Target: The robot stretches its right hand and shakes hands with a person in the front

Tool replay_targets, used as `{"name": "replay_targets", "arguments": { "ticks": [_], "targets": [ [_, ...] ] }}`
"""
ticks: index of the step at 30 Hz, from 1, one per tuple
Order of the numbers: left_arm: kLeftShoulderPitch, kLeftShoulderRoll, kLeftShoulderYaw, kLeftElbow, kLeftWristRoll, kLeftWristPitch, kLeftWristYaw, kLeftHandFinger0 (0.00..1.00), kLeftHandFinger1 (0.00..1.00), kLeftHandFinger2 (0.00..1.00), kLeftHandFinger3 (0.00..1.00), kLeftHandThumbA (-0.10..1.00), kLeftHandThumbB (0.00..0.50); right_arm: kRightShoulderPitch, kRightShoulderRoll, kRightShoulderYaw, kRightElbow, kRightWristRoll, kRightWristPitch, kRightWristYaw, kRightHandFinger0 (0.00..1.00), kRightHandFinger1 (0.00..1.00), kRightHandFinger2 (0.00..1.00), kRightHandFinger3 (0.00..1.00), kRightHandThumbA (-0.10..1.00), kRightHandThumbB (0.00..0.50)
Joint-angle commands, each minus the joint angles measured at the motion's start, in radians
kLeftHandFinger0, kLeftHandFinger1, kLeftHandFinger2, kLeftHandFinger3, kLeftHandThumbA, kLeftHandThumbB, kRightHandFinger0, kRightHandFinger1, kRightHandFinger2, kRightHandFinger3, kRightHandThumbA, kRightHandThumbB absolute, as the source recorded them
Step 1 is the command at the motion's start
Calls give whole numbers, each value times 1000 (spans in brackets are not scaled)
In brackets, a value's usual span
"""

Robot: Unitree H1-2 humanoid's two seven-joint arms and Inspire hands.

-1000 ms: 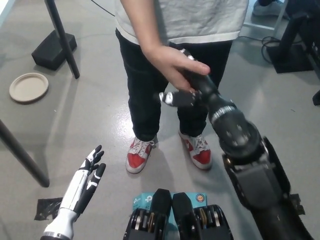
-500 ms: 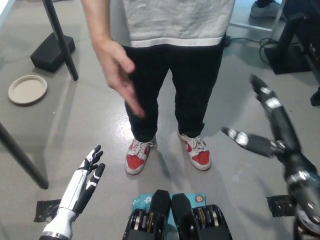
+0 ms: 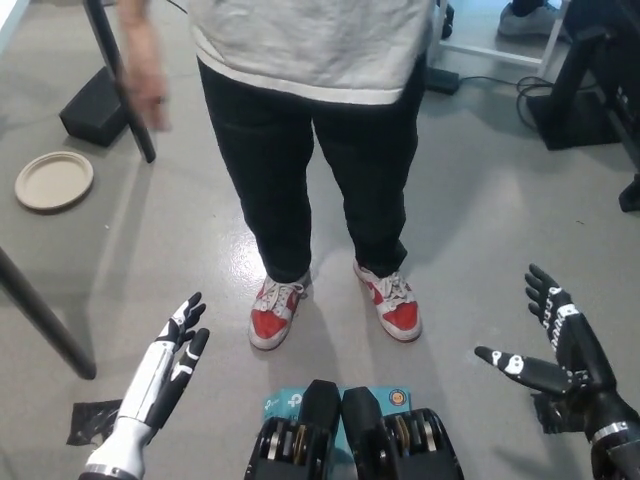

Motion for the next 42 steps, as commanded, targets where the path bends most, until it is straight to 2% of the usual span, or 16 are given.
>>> {"name": "replay_targets", "arguments": {
  "ticks": [1,6,8,11,15,17,18,28,33,42],
  "targets": [
    [-10,1,16,-1,-19,-59,14,1000,1000,1000,1000,1000,69,-43,-19,19,21,37,-134,40,1000,1000,1000,1000,1000,287],
    [-3,0,14,-8,-9,-59,16,1000,1000,1000,1000,1000,58,-28,-23,40,8,15,-108,29,1000,1000,1000,1000,1000,302],
    [1,-7,15,-10,-15,-56,14,1000,1000,1000,1000,1000,54,-20,-28,42,-1,16,-103,26,1000,1000,1000,1000,1000,293],
    [2,-6,14,-5,-16,-60,11,1000,1000,1000,1000,1000,65,-19,-35,45,0,11,-91,23,1000,1000,1000,1000,1000,306],
    [6,-3,15,-14,-3,-54,15,1000,1000,1000,1000,1000,56,-28,-41,47,22,25,-96,33,1000,1000,1000,1000,1000,284],
    [6,-6,18,-6,-12,-70,17,1000,1000,1000,1000,1000,46,-24,-43,50,15,16,-83,28,1000,1000,1000,1000,1000,300],
    [6,-10,21,-2,-25,-76,16,1000,1000,1000,1000,1000,41,-23,-42,50,14,27,-78,34,1000,1000,1000,1000,1000,290],
    [7,-13,27,2,-23,-73,17,1000,1000,1000,1000,1000,48,-21,-52,64,-13,4,-49,26,1000,1000,1000,1000,1000,260],
    [0,-13,27,-2,-17,-61,15,1000,1000,1000,1000,1000,41,-26,-61,74,-20,-24,-33,18,1000,1000,1000,1000,1000,287],
    [-4,-12,33,-6,-25,-63,13,1000,1000,1000,1000,1000,36,-36,-69,87,-12,-22,-27,22,1000,1000,1000,1000,1000,282]
  ]
}}
